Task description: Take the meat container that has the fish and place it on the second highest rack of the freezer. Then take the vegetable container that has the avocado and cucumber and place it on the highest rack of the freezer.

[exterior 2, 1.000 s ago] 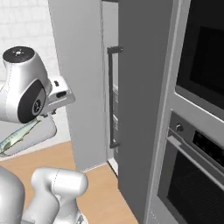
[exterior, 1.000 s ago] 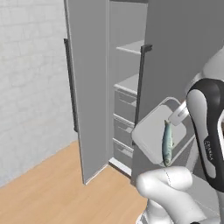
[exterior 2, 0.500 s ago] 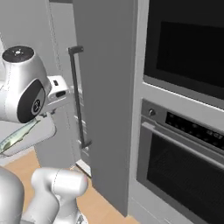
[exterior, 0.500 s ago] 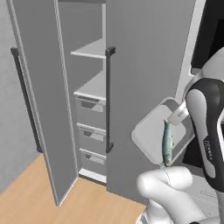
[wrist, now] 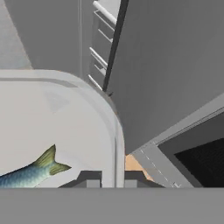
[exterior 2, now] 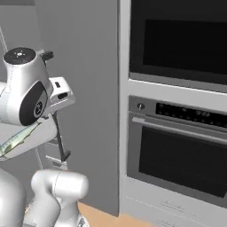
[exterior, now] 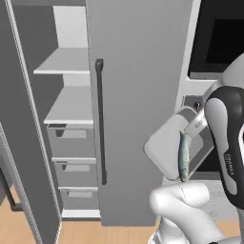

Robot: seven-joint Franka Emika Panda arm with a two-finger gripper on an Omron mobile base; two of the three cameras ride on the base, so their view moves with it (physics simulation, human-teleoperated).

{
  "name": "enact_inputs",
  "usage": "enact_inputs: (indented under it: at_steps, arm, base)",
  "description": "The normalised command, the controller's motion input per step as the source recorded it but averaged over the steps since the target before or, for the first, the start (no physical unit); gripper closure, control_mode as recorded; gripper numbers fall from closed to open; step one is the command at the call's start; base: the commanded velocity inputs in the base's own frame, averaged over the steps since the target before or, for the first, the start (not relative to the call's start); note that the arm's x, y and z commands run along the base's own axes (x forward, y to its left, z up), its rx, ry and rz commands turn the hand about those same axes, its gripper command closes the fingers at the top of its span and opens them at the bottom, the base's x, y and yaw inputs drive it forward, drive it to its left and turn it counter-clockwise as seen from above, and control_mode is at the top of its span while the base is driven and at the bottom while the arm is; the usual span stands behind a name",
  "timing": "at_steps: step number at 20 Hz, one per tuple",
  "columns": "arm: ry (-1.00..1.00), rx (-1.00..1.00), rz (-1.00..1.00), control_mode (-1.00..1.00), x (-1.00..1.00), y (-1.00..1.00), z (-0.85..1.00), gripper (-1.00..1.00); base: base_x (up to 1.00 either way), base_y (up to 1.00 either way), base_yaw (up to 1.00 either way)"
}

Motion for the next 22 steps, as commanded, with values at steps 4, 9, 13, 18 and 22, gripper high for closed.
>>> enact_inputs:
  at_steps: [4, 9, 13, 18, 22]
  arm:
    - [0.00, 0.00, 0.00, 1.00, 0.00, 0.00, 0.00, 1.00]
    - [0.00, 0.00, 0.00, 1.00, 0.00, 0.00, 0.00, 1.00]
    - [0.00, 0.00, 0.00, 1.00, 0.00, 0.00, 0.00, 1.00]
    - [0.00, 0.00, 0.00, 1.00, 0.00, 0.00, 0.00, 1.00]
    - [0.00, 0.00, 0.00, 1.00, 0.00, 0.00, 0.00, 1.00]
  base:
    - [0.00, 0.88, -0.62]
    - [0.00, 0.85, -0.59]
    - [-0.04, 0.78, -0.52]
    - [0.00, 0.56, -0.24]
    - [0.02, 0.24, -0.01]
